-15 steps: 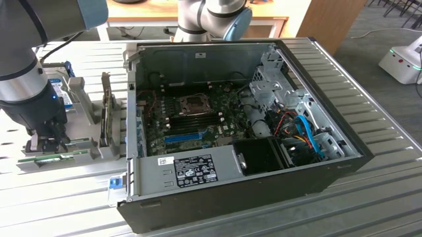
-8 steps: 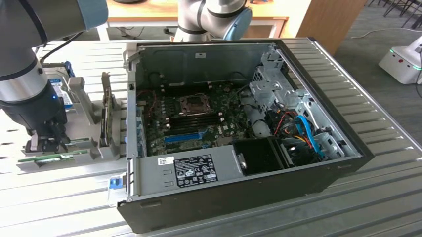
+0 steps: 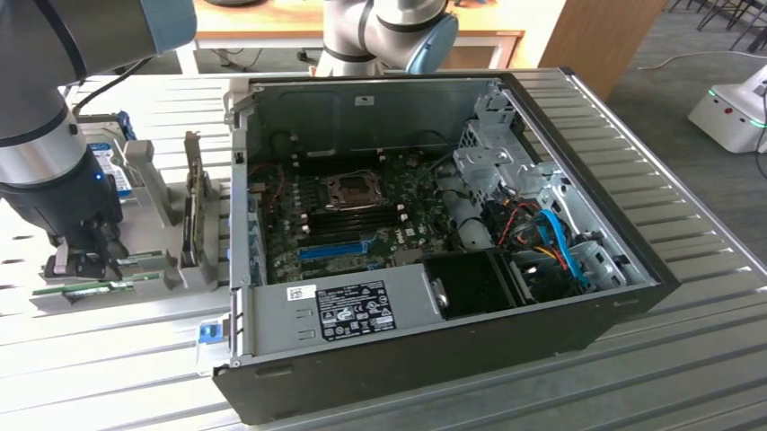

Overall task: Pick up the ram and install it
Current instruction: 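Pick up the ram and move it above insertion slot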

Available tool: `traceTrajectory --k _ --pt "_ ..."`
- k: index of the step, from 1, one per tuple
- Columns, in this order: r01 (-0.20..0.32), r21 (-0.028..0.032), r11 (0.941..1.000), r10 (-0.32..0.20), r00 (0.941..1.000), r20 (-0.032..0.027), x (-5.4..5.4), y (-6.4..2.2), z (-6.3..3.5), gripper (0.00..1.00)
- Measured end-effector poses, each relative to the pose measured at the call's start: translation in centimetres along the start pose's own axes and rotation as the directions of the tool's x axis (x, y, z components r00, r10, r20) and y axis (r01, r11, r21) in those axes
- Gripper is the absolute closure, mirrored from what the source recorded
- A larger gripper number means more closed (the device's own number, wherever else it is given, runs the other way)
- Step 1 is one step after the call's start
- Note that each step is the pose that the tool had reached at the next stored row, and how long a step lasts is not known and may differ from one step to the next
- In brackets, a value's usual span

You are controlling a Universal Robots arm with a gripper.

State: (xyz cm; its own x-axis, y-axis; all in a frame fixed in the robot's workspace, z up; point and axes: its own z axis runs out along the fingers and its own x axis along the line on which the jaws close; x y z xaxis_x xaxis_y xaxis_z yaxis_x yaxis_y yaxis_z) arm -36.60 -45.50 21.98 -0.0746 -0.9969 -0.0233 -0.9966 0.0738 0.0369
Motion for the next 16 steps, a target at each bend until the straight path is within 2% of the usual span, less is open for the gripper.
traceTrajectory --k 12,13,16 --pt "0.0 0.0 1.0 0.0 1.0 0.0 0.0 0.0 0.0 0.64" --pt "0.0 0.0001 1.0 0.0 1.0 0.0001 0.0 0.0 0.0 0.71" --pt "0.0 0.0 1.0 0.0 1.0 0.0 0.0 0.0 0.0 0.71"
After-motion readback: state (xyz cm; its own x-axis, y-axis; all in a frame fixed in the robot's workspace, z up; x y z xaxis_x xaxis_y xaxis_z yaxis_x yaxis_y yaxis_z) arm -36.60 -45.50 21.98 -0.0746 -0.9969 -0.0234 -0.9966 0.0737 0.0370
